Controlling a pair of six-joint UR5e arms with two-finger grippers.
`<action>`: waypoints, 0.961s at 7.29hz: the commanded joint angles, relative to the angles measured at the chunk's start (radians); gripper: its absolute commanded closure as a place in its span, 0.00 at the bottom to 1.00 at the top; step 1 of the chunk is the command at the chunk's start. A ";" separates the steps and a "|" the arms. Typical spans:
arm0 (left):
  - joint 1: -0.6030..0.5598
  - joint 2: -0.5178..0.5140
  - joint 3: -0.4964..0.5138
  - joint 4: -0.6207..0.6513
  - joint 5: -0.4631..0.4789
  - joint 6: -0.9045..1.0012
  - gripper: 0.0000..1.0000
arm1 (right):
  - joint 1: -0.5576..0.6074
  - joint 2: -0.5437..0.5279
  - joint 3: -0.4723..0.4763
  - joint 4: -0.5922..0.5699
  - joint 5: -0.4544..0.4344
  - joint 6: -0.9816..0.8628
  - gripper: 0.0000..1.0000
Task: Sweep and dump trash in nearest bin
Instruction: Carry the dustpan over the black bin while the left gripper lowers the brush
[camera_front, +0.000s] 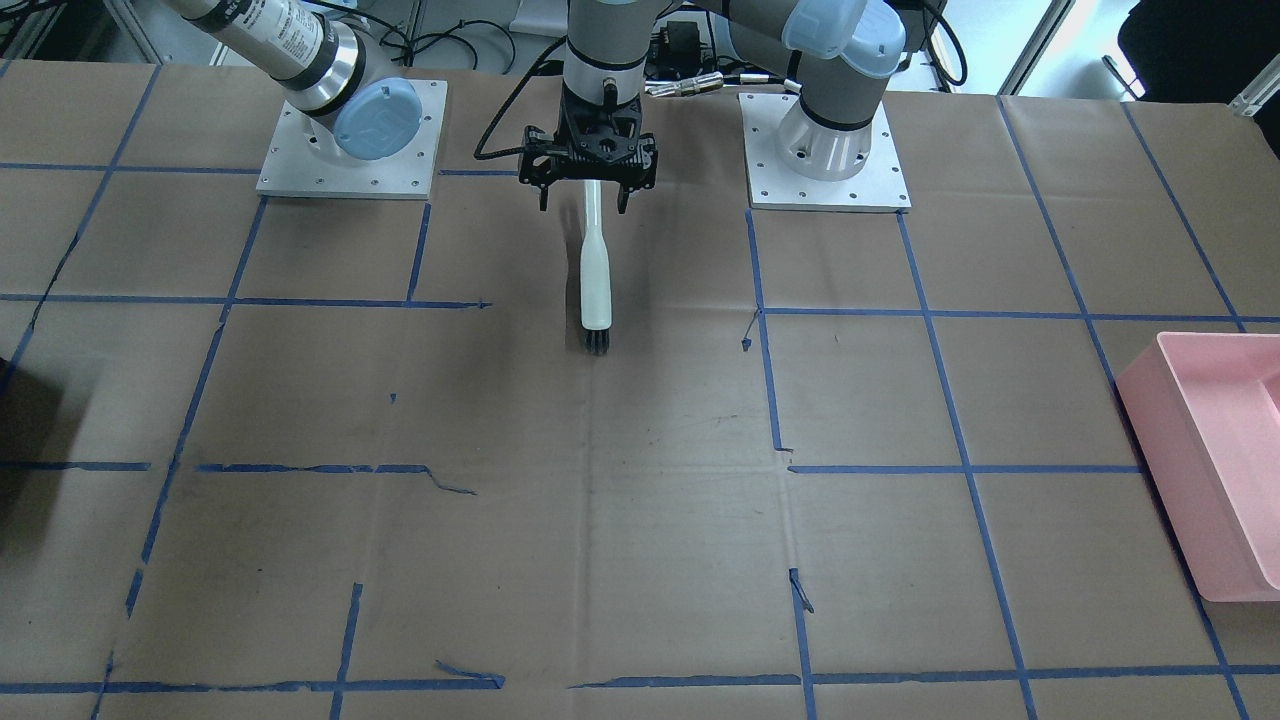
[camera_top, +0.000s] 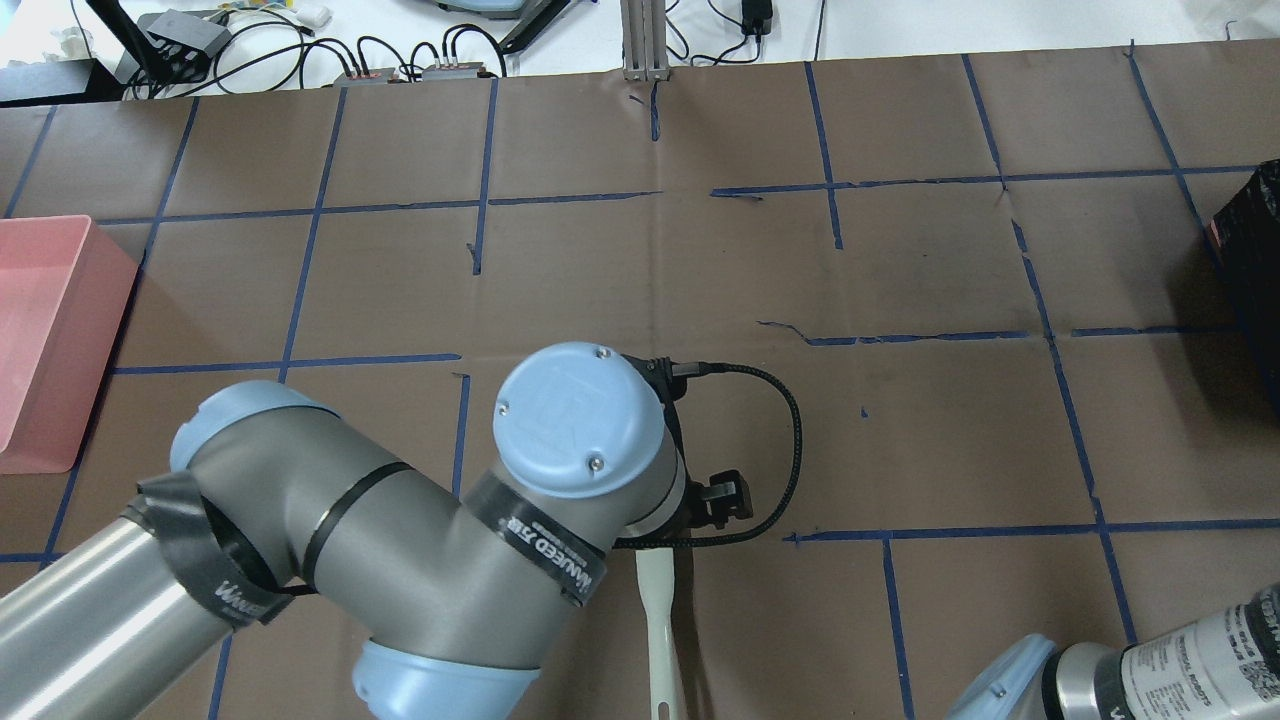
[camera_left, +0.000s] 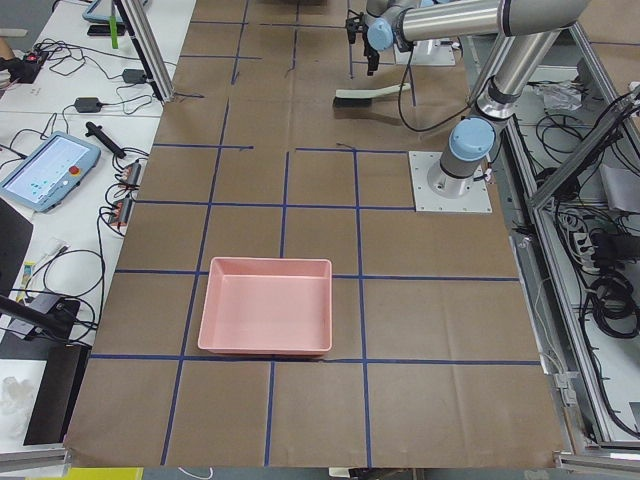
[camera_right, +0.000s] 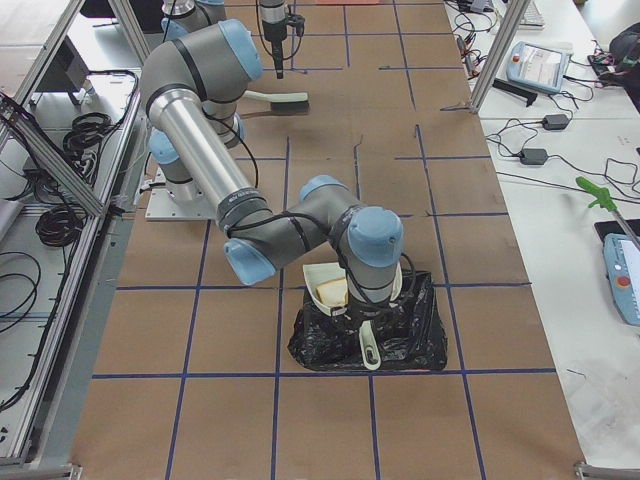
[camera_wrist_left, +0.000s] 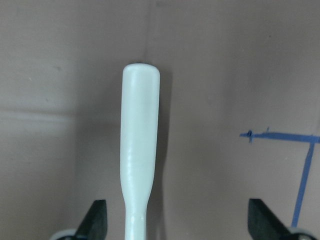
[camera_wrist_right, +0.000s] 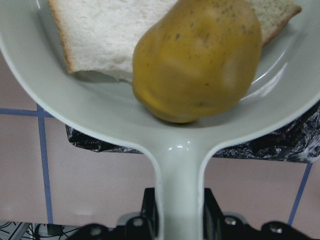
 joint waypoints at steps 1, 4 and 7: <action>0.143 0.078 0.044 -0.144 0.001 0.197 0.01 | -0.024 0.077 -0.114 0.001 -0.045 -0.015 1.00; 0.353 0.161 0.054 -0.250 0.007 0.458 0.01 | -0.026 0.087 -0.138 -0.049 -0.092 -0.014 1.00; 0.508 0.196 0.144 -0.400 0.102 0.653 0.01 | -0.023 0.081 -0.132 -0.112 -0.093 -0.002 1.00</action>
